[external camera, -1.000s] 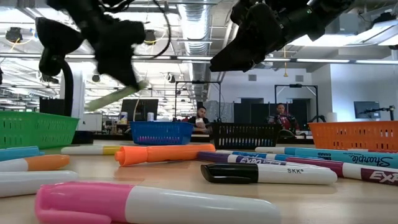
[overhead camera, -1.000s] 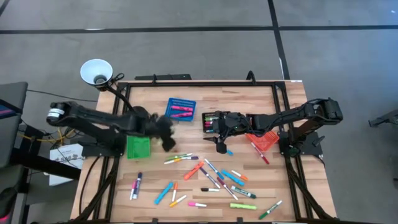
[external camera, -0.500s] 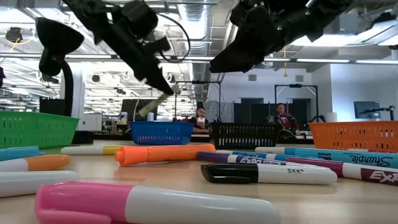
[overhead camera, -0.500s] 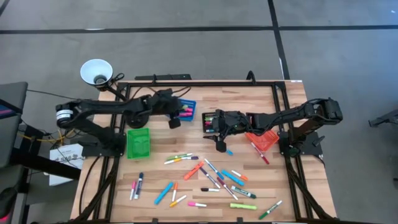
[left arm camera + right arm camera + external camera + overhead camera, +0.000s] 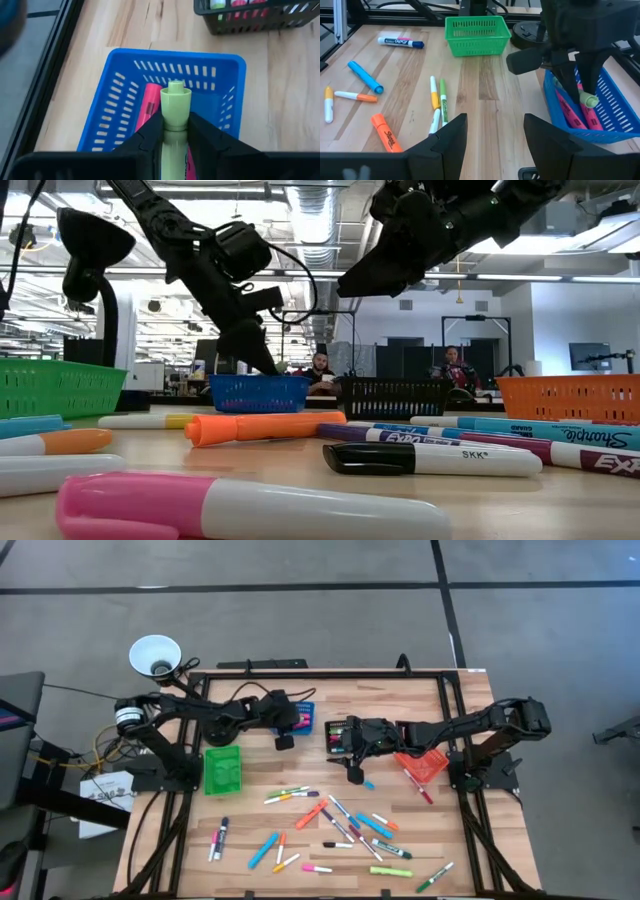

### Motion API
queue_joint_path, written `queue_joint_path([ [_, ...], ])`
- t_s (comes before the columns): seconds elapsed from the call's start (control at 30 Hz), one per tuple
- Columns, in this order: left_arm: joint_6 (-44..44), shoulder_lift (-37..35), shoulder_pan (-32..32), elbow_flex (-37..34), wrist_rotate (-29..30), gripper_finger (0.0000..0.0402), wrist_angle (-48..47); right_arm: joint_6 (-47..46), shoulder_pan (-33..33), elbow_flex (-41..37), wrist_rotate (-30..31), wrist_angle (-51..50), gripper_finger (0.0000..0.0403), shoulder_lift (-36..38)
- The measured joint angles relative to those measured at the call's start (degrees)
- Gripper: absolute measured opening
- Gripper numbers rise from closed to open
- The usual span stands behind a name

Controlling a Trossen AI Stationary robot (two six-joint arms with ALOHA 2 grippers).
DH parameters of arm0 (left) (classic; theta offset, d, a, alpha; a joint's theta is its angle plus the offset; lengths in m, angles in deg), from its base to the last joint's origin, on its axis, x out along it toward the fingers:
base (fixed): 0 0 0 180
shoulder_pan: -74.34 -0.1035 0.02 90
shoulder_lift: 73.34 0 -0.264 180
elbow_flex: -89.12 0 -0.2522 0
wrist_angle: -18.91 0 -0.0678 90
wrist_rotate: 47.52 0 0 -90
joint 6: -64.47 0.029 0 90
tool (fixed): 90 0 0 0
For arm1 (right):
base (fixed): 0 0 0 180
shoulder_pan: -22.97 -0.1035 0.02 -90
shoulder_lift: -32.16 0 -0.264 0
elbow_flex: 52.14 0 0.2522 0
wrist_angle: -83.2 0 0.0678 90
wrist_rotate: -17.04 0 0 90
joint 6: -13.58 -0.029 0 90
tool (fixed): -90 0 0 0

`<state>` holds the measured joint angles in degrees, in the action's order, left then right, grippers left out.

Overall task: Pick & Place Markers
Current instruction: Put the left light green highlighter pen into the blue basket, then put the left light blue highlighter pen into the blue basket

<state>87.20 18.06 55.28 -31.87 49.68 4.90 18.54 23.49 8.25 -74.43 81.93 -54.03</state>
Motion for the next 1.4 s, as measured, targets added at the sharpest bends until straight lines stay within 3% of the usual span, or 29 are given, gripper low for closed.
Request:
queue_joint_path([
  [0.4, -0.41, 0.00, 0.00, 0.00, -0.01, 0.0080, 0.05, 0.00, 0.00, 0.00, 0.00, -0.02, 0.0189, 0.00],
  [0.7, -1.12, 0.00, 0.00, 0.00, 0.00, 0.0144, 0.23, 0.00, 0.00, 0.00, 0.00, -0.01, 0.0189, 0.00],
  [0.87, -5.27, -0.59, 0.76, 0.00, 0.02, 0.0158, 0.27, 0.00, 0.00, 0.00, 0.00, 0.00, 0.0189, 0.00],
  [1.0, -10.01, -3.64, 4.61, 0.00, -2.01, 0.0153, 0.25, 0.00, 0.00, 0.00, 0.00, 0.00, 0.0189, 0.00],
  [1.2, -19.93, -12.16, 14.29, 0.00, -10.65, 0.0137, -2.73, 0.00, 0.00, 0.00, 0.00, 0.00, 0.0189, 0.00],
  [1.4, -30.34, -18.15, 26.65, 0.00, -10.68, 0.0127, -6.08, 0.00, 0.00, 0.00, -0.02, -0.02, 0.0189, 0.00],
])
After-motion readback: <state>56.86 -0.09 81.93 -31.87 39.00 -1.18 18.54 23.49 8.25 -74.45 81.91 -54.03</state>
